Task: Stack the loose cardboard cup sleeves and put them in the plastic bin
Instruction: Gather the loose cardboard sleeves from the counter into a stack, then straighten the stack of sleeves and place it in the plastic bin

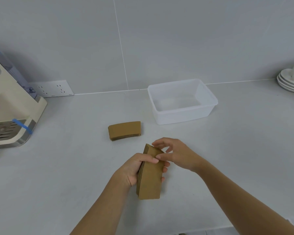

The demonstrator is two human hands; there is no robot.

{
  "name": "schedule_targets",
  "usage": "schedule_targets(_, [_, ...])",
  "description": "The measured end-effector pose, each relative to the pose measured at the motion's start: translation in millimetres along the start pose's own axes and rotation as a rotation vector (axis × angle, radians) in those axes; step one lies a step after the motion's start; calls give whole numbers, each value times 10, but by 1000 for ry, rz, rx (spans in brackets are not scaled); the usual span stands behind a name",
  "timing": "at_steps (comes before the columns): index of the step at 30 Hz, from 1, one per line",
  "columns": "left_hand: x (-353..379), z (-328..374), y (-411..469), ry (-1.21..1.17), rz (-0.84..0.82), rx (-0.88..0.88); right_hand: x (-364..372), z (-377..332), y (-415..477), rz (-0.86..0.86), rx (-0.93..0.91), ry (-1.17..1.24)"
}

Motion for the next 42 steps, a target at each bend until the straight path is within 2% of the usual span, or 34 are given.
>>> schedule_targets(9, [-23,4,-175,28,-119,-4,41,-50,55,7,32,251])
schedule_targets(12, [-58,29,-282,64,-203,11,-34,-22,70,118,53,291])
schedule_targets(15, [-152,63,-374,56,-193,64,-142,-4,86,270,52,324])
schedule_targets(21, [-391,205,-464,-127,39,305,-180,37,146,504,44,388])
schedule_targets(27, [-521,297,-508,-124,383,446,-25,84,238,583,72,407])
schedule_targets(33, [-653,323,-575,130,770,410,108,164,345,585,164,323])
schedule_targets(42, [-897,680,-720,114,987,393,157,196,743,552,311,359])
Point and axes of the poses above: each hand's wrist, its own y-axis towards the middle knuckle, its own x-axis out of the palm, z = x × y, the point moved 5 cm from there along y, towards the middle knuckle, and after that the axes turned 13 degrees about -x, right-handed, at the moved point
